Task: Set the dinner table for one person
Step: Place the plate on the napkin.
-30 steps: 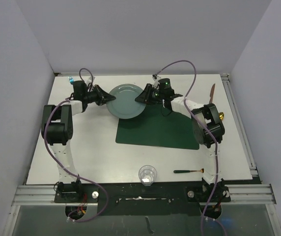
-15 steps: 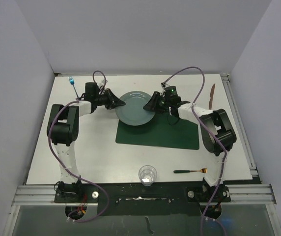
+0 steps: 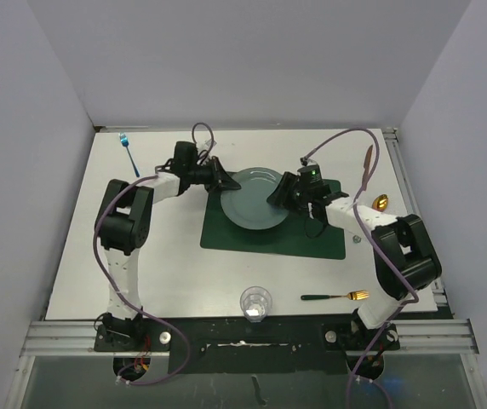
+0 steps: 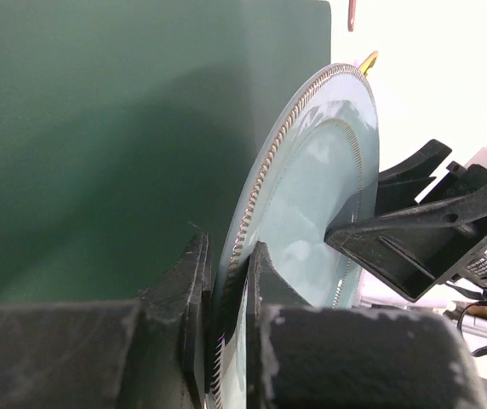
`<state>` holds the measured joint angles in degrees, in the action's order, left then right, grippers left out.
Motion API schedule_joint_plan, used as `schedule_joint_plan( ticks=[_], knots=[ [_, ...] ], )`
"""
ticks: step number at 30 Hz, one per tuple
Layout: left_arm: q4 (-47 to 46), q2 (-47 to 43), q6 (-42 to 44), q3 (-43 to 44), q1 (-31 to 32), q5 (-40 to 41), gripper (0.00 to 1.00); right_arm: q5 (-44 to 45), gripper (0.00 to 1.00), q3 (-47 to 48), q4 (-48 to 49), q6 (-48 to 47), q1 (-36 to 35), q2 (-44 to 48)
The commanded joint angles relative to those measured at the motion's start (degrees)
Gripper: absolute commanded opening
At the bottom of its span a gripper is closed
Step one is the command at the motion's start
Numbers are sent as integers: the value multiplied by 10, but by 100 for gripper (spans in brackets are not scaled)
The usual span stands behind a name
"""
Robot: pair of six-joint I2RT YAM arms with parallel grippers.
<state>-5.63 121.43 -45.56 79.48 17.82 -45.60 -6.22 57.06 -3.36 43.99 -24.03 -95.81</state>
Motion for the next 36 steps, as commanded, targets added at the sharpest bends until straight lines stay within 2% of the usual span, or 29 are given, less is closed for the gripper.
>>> schedule_joint_plan(
  ticks=[1,6,19,27,34,36],
  knots=[
    [-43,7,-4,46,167,-12,0,-35,0,-41,10,-158,-114,-23],
    [-75,28,-19,23,170,-13,0,-38,0,-73,47,-154,-113,-39],
    [-84,51,-9,23,168,-18,0,-69,0,-125,166,-138,-113,-79],
    [-71,85,4,28,161,-32,0,-68,0,-92,123,-131,-113,-129],
    [-74,109,6,31,149,-43,0,-35,0,-69,85,-130,-113,-128],
    [-75,117,6,41,145,-47,0,-24,6,-51,59,-136,-113,-135]
  ],
)
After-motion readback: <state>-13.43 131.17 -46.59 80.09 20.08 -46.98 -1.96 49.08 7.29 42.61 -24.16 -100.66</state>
